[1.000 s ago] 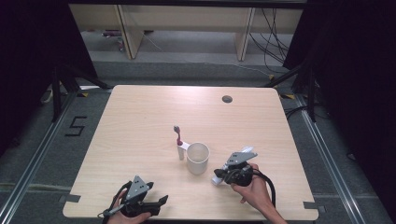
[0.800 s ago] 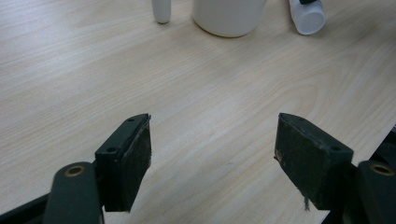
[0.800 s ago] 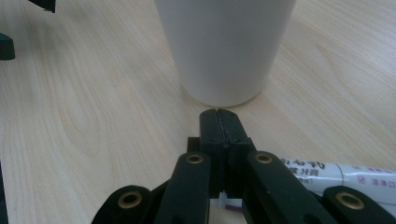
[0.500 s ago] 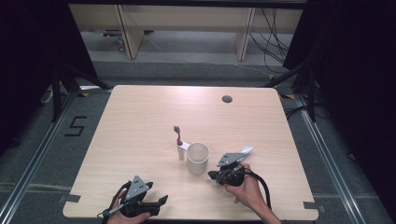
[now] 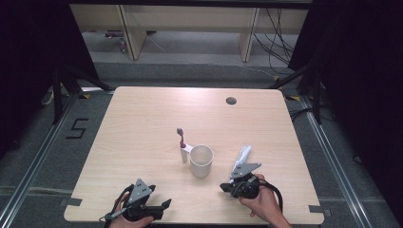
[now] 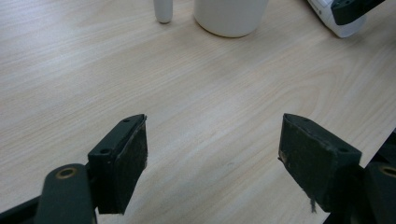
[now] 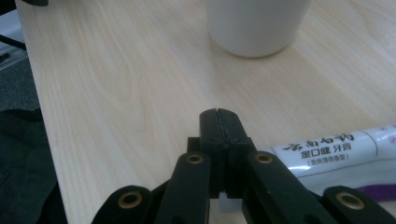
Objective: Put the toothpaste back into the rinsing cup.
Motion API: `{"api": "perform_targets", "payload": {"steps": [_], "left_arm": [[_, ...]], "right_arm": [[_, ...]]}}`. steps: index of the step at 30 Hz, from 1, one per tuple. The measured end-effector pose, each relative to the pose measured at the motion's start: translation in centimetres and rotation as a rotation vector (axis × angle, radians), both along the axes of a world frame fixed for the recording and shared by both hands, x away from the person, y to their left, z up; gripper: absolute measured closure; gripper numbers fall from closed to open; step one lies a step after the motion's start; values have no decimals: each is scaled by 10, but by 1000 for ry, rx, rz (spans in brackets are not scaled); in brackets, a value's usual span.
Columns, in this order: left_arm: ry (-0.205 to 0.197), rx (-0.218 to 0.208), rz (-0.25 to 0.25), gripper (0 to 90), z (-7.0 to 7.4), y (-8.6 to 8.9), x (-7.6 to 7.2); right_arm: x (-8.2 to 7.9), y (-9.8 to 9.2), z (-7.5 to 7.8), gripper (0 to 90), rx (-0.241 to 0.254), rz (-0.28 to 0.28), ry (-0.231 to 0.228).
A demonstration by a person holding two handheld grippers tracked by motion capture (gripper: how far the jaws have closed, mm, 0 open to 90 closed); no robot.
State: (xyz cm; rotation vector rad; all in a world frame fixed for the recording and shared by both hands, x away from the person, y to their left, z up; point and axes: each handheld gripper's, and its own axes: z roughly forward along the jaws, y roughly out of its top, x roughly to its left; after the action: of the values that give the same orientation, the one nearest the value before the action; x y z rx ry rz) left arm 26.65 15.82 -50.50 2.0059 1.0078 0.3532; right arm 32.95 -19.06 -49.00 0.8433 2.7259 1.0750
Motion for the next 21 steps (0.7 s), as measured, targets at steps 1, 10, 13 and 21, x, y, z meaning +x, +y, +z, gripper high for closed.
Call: {"api": "perform_targets", "payload": {"steps": [1, 10, 13, 21], "left_arm": [[1, 1, -3, 235, 0, 0, 0], [7, 0, -1, 236, 0, -1, 0], [4, -1, 0, 236, -1, -2, 0], [10, 5, -5, 236, -1, -2, 0]], "right_arm": [[-2, -2, 0, 897, -5, -4, 1], [-17, -36, -2, 897, 7, -47, 24], [-23, -51, -1, 897, -7, -64, 44], [-29, -87, -1, 897, 3, -139, 50]]}}
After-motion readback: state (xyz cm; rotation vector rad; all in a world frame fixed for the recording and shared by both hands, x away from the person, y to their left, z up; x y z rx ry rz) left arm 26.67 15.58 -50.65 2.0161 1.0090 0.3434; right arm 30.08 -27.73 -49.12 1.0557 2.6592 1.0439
